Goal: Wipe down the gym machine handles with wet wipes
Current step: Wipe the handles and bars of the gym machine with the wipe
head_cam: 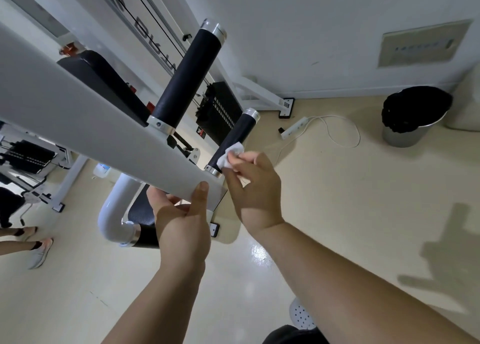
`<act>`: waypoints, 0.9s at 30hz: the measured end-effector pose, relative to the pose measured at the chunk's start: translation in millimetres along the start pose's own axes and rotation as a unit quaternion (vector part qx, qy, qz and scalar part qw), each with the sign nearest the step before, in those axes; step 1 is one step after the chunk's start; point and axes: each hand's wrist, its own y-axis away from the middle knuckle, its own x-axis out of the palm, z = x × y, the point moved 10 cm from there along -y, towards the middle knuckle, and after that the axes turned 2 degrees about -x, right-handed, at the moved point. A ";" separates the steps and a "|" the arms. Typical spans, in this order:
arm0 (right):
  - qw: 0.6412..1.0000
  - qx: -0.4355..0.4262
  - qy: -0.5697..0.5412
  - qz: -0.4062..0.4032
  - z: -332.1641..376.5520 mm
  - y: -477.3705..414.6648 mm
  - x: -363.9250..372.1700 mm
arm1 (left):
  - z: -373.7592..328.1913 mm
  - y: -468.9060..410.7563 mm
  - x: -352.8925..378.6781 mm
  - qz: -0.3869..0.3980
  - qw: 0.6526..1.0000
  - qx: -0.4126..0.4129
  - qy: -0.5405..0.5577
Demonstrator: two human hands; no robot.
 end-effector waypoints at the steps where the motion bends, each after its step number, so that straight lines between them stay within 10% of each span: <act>1: 1.000 0.020 -0.013 0.001 -3.2 2.2 2.2 | 0.0 -0.1 0.0 -0.001 1.000 0.001 0.002; 9: 0.980 0.140 -0.104 -0.096 -27.6 -66.9 -30.8 | 3.1 3.5 1.9 0.006 1.000 0.000 0.004; 19: 0.997 0.058 -0.047 0.020 -10.4 13.5 11.1 | 2.5 -3.1 -0.3 0.004 1.000 -0.005 -0.012; 27: 0.999 0.034 -0.019 -0.034 -7.9 -65.4 -33.7 | 2.5 7.9 3.0 0.010 1.000 -0.012 0.002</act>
